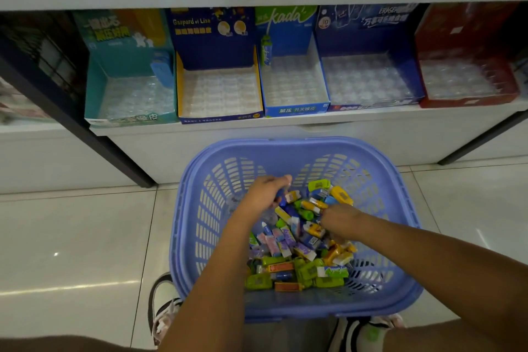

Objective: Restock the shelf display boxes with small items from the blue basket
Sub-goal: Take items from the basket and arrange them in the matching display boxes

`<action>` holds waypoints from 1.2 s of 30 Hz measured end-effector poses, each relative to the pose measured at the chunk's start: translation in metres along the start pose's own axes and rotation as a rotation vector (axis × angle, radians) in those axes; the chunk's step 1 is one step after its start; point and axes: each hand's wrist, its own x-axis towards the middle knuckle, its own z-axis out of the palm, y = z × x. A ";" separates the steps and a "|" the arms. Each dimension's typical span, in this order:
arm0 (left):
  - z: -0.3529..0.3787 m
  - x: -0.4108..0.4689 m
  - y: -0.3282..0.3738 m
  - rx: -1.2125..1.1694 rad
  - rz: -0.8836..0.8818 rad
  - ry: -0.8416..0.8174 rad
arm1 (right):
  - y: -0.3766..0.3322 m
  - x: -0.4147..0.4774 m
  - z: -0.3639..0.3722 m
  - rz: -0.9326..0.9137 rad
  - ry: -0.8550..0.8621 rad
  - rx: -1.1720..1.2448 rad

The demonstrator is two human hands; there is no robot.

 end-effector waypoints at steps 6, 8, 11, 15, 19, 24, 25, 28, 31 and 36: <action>-0.037 -0.021 0.063 -0.118 0.301 0.298 | 0.019 -0.040 -0.069 -0.020 0.325 0.712; -0.051 -0.027 0.083 -0.135 0.425 0.419 | 0.023 -0.056 -0.112 -0.058 0.585 0.919; -0.071 -0.029 0.103 -0.128 0.511 0.548 | 0.029 -0.067 -0.180 -0.144 0.959 1.199; -0.086 -0.021 0.104 -0.050 0.470 0.571 | 0.038 -0.044 -0.255 0.001 1.295 0.913; -0.089 -0.016 0.095 -0.007 0.394 0.570 | 0.045 -0.006 -0.295 0.131 1.216 0.645; -0.096 -0.015 0.095 -0.062 0.370 0.517 | 0.055 0.013 -0.303 0.140 1.181 0.461; -0.098 -0.016 0.096 -0.068 0.371 0.508 | 0.056 0.014 -0.305 0.137 1.175 0.442; -0.100 -0.017 0.096 -0.078 0.364 0.496 | 0.061 0.016 -0.309 0.171 1.188 0.391; -0.102 -0.017 0.099 -0.123 0.336 0.482 | 0.064 0.012 -0.306 0.211 1.160 0.377; -0.100 -0.025 0.107 -0.292 0.431 0.520 | 0.040 -0.014 -0.305 0.161 1.068 0.571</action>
